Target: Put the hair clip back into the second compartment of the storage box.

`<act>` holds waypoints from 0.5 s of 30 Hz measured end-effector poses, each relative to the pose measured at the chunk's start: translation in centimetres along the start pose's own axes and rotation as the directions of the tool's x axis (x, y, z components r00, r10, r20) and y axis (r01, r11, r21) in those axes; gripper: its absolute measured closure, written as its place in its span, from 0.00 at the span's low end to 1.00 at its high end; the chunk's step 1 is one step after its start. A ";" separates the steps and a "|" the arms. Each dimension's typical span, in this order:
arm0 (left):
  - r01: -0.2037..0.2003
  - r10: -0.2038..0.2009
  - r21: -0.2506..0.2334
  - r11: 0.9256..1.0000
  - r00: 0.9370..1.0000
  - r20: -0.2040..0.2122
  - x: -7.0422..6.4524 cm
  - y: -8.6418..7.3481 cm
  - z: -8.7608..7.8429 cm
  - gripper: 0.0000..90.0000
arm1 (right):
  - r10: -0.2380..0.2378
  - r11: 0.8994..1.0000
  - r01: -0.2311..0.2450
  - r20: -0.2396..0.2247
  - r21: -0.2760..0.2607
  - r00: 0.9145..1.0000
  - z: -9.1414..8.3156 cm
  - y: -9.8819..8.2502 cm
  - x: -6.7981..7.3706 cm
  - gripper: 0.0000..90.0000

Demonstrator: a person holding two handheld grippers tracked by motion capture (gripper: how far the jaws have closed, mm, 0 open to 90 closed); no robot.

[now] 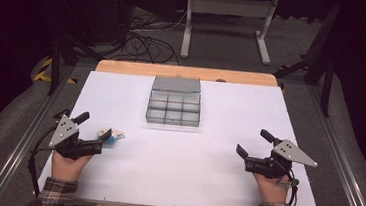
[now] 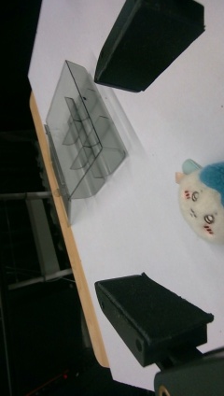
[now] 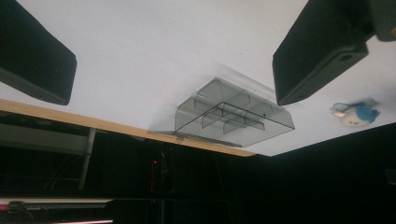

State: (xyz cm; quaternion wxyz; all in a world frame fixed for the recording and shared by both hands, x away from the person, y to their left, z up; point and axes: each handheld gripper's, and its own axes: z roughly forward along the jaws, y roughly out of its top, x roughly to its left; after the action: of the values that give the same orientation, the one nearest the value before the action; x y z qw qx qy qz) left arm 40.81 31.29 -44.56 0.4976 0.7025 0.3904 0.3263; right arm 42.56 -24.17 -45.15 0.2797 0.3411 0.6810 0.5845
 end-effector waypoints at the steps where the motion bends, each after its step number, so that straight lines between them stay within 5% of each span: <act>1: 0.001 -0.001 0.018 1.000 1.000 -0.002 0.0 0.0 0.2 0.06 | -0.003 1.000 0.003 0.001 0.002 1.000 0.0 0.0 0.0 0.01; 8: 0.014 -0.010 0.140 0.990 0.999 -0.030 0.3 -0.6 1.2 0.06 | -0.008 1.000 0.007 0.004 0.017 1.000 0.2 0.0 0.2 0.01; 15: 0.020 -0.007 0.259 0.966 0.999 -0.054 0.6 -1.3 2.2 0.06 | -0.010 1.000 0.010 0.005 0.027 1.000 0.3 -0.1 0.3 0.01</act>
State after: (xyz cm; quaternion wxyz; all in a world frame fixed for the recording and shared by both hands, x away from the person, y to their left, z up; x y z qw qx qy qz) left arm 42.69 31.11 -46.41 0.3930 0.7501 0.4475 0.2873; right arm 42.64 -23.76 -45.27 0.2797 0.3428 0.6899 0.5730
